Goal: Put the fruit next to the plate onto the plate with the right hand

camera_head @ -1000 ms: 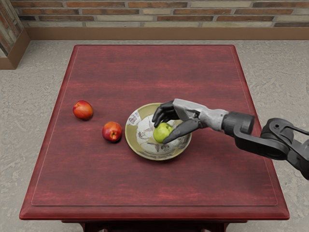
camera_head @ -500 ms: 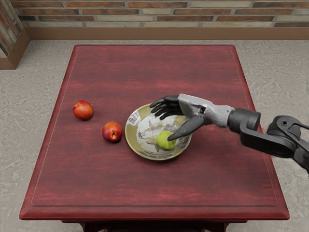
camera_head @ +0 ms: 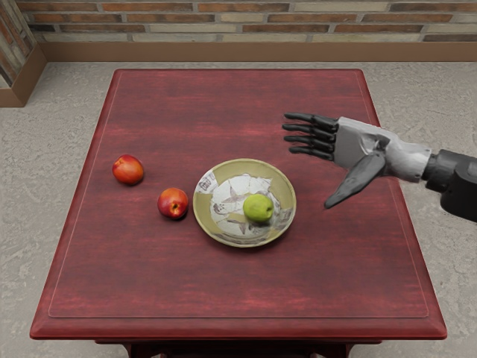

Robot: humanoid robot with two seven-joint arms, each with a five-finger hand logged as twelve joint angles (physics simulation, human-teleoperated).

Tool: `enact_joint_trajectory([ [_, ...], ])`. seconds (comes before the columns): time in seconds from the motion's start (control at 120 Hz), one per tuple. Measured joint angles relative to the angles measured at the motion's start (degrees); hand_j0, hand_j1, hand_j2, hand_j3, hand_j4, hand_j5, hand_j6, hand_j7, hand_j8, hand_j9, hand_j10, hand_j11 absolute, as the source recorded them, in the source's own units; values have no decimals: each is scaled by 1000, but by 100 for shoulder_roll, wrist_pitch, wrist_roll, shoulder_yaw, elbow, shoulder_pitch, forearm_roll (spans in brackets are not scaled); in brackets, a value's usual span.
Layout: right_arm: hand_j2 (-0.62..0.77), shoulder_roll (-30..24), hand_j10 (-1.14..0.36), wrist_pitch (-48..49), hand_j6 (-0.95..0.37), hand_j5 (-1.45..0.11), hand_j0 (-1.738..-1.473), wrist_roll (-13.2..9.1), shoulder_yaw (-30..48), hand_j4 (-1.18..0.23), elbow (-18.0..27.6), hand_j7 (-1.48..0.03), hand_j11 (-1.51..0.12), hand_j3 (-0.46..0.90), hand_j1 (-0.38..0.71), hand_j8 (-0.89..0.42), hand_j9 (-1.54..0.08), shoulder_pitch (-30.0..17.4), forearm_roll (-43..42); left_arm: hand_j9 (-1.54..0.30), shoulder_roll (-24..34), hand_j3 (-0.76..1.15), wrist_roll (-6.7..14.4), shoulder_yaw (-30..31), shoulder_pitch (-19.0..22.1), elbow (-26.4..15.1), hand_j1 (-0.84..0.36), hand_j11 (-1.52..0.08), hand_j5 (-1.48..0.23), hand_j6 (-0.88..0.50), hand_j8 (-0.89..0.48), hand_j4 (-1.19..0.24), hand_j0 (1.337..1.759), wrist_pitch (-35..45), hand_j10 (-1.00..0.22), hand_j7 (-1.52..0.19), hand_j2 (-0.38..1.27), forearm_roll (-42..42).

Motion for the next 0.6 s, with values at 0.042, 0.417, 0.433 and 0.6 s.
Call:
enact_joint_trajectory([
  [0.042, -10, -181, -67, 20, -68, -88, -1658, -8, 0, -68, -3, -88, -88, 0, -270, -67, -88, -56, 276, -318, 0, 0, 0, 0, 1, 0, 55, -318, -318, -245, -245, -245, 1658, 0, -245, -318, 49, 0],
  [0.417, -6, -1349, -43, 59, -43, -58, -1658, -28, -42, -43, -277, -58, -58, 0, -298, -43, -58, -746, 1620, -318, 0, 0, 0, -1, 1, 0, 55, -318, -318, -245, -245, -245, 1658, 0, -245, -318, 49, 1],
  [0.433, -6, -1387, -43, 59, -42, -57, -1658, -29, -43, -43, -279, -57, -57, 0, -298, -43, -57, -758, 1655, -318, 0, 0, 0, -1, 1, 0, 55, -318, -318, -245, -245, -245, 1658, 0, -245, -318, 49, 1],
  [0.6, -5, -1562, -40, 60, -39, -54, -1658, -30, -52, -40, -270, -54, -54, 0, -301, -40, -54, -855, 1861, -318, 0, 0, 0, -1, 9, -15, 55, -318, -318, -245, -245, -245, 1658, -2, -245, -318, 49, 4],
])
